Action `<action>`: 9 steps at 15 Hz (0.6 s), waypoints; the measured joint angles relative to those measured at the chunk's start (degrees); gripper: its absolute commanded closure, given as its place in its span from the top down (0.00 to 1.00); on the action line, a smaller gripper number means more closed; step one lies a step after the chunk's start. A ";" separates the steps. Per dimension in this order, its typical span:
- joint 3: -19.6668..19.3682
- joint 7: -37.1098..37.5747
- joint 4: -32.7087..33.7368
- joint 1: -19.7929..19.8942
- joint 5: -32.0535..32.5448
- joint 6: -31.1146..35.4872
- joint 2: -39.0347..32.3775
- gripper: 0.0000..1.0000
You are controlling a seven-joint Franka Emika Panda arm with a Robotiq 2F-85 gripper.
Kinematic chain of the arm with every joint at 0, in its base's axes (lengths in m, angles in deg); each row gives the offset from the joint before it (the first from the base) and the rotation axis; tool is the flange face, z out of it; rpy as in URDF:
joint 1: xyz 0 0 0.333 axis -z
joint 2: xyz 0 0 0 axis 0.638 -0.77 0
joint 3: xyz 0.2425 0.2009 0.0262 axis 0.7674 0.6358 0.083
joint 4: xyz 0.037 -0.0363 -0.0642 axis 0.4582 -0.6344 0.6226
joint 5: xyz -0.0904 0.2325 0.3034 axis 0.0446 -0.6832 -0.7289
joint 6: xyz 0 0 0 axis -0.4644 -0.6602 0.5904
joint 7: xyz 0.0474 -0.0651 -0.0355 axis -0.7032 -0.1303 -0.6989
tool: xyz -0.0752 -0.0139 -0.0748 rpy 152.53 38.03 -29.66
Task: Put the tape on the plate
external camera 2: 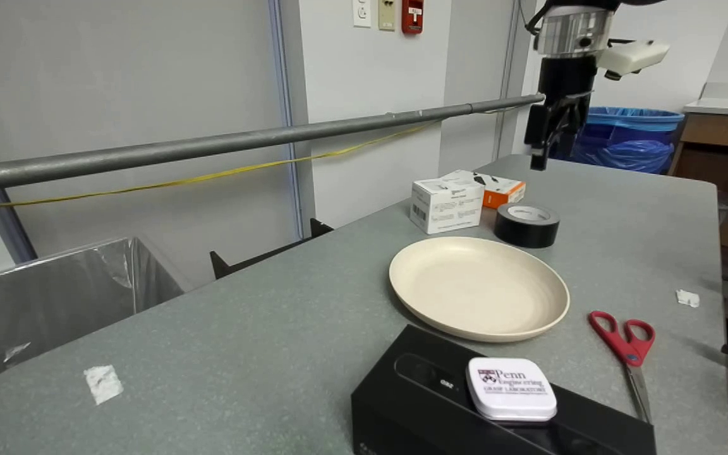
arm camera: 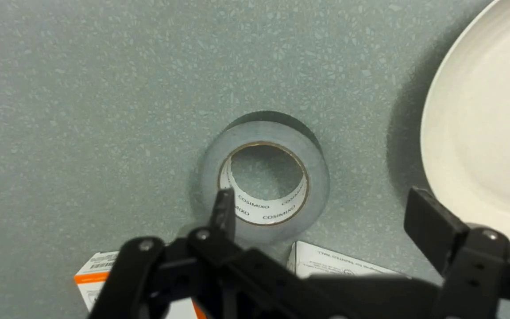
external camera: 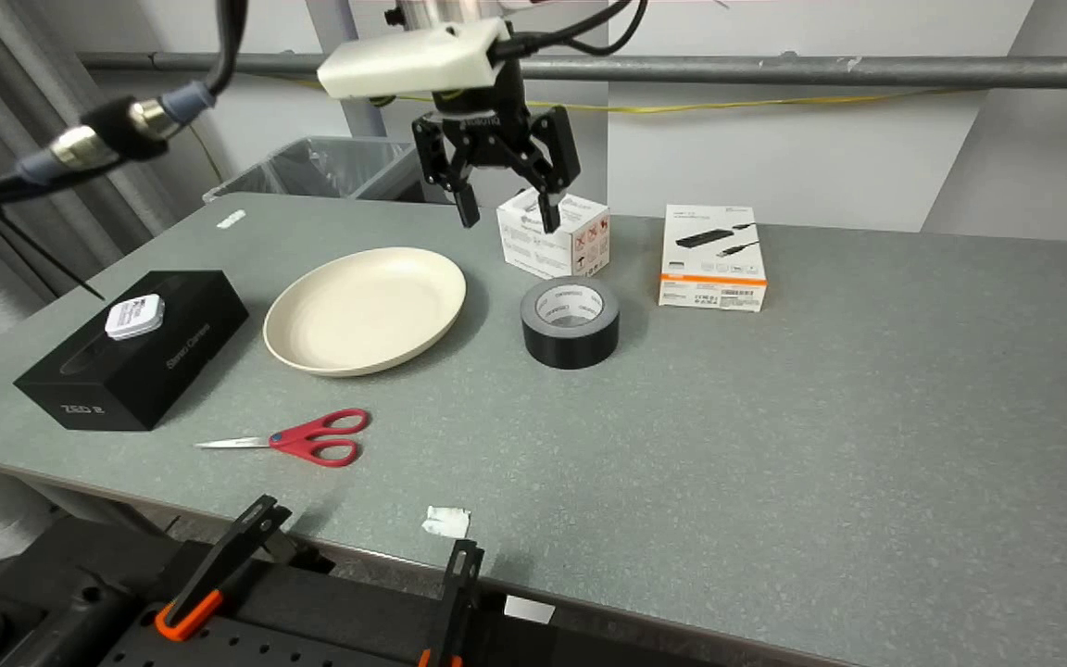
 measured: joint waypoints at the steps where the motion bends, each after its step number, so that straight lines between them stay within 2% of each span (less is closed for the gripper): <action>1: -0.23 1.27 1.20 0.00 0.36 1.19 -2.34 1.00; 9: -2.71 3.69 13.46 -0.02 -0.14 2.56 -19.18 1.00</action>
